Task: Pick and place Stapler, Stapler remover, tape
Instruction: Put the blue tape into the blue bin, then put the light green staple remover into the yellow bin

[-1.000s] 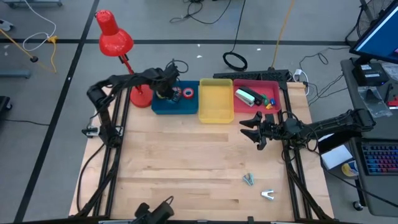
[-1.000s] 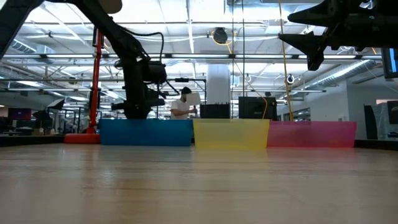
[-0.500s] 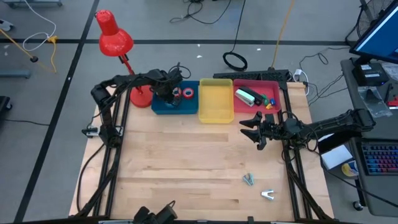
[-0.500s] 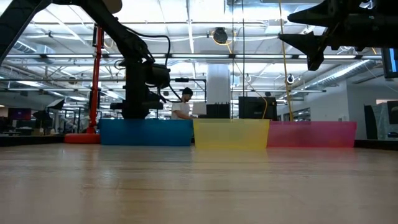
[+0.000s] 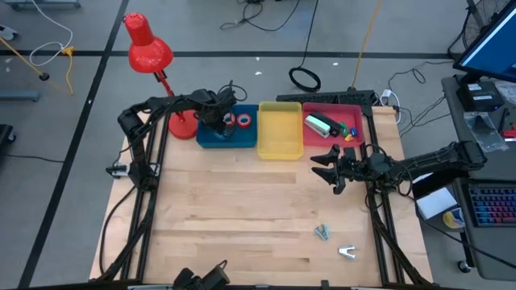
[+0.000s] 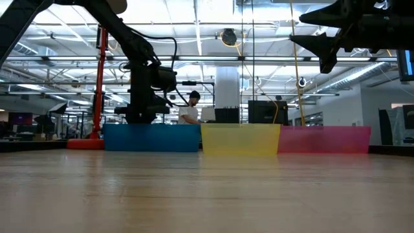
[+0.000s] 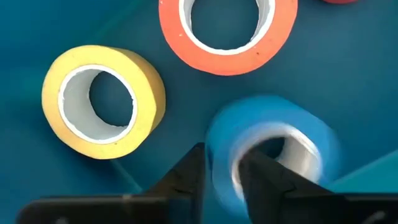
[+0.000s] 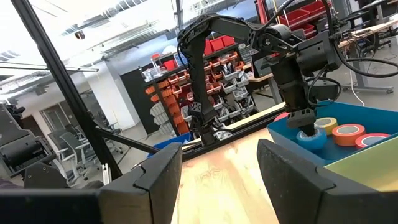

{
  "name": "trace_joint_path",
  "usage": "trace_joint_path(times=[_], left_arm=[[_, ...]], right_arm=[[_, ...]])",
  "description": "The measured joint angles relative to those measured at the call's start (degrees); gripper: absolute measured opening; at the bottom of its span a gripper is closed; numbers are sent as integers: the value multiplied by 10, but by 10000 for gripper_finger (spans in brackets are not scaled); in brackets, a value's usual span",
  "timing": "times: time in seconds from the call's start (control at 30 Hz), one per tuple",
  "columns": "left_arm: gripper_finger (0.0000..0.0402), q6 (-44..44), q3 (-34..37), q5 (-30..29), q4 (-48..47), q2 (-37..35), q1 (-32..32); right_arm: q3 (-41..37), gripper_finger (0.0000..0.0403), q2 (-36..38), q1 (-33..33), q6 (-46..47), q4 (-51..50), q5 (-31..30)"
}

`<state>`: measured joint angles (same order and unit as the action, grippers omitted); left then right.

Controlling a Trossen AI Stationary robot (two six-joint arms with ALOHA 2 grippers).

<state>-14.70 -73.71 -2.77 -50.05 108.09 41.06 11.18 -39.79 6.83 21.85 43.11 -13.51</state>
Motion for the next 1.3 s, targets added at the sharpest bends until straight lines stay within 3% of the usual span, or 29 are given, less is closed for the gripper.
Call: trace_joint_path(times=[0.17, 0.37, 0.7, 0.87, 1.1, 1.3], left_arm=[[155, -8, 0, 0, -9, 0, 0], [203, -8, 0, 10, -13, -21, 0], [223, -24, 0, 66, -12, -188, -32], [223, -45, 0, 78, -12, -277, -99], [223, -40, 0, 68, 0, -361, -243], [223, -74, 11, -29, 43, -407, -380]], right_arm=[[0, 201, 0, 0, 0, 7, 0], [0, 201, 0, 0, 0, 53, 1], [0, 201, 0, 0, 5, 174, 1], [0, 201, 0, 0, 38, 192, 10], [0, 201, 0, 3, 39, 192, 64], [10, 201, -1, 43, -22, 191, 61]])
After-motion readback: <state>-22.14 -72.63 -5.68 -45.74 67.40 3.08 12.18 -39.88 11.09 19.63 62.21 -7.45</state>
